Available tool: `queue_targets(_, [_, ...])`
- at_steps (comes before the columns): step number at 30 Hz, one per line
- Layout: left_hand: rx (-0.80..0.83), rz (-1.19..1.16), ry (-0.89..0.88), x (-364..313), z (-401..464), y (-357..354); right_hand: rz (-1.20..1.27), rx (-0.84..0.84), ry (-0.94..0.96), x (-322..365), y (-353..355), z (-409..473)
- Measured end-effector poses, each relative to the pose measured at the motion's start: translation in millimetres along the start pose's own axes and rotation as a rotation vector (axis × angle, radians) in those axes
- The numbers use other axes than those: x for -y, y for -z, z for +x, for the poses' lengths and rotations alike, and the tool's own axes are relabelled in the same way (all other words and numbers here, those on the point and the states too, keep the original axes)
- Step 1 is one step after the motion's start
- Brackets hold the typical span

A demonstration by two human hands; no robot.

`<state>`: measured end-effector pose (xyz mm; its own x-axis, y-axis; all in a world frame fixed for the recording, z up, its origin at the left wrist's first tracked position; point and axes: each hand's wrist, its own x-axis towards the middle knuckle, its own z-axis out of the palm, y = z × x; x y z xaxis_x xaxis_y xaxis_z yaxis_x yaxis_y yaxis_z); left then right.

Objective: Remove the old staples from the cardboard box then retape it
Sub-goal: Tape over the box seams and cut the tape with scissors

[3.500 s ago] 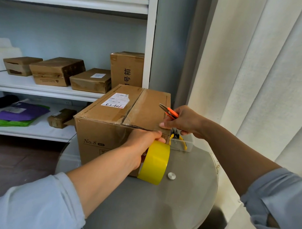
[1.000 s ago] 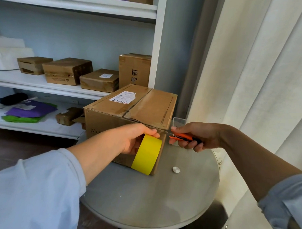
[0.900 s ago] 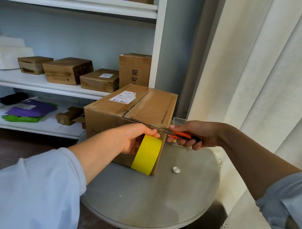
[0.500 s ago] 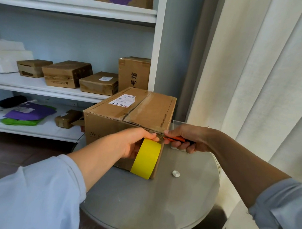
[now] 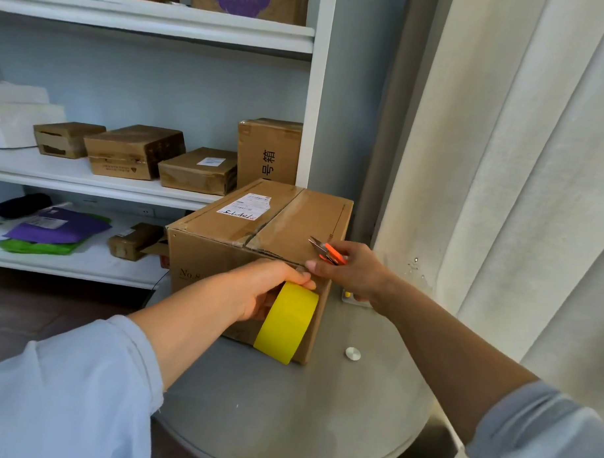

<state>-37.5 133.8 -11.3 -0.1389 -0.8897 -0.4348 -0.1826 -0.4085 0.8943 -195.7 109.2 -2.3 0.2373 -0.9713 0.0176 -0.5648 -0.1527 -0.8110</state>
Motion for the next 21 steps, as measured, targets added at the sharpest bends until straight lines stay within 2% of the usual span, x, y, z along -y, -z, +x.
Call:
queue_targets(4, [0.019, 0.267, -0.045, -0.8, -10.5, 14.7, -0.013, 0.088, -0.033, -1.1, 8.5, 3.7])
queue_targets(7, [0.017, 0.297, -0.12, -6.3, -21.1, 27.3, -0.062, 0.163, -0.027, 1.7, 14.7, 7.0])
queue_targets(13, [-0.099, 0.409, -0.372, -19.4, -36.9, 43.5, -0.147, 0.272, -0.062, 5.0, 28.8, 20.2])
queue_targets(21, [-0.162, 0.391, -0.4, -3.2, -40.8, 58.7, -0.251, 0.112, -0.014, 5.7, 6.6, 45.2])
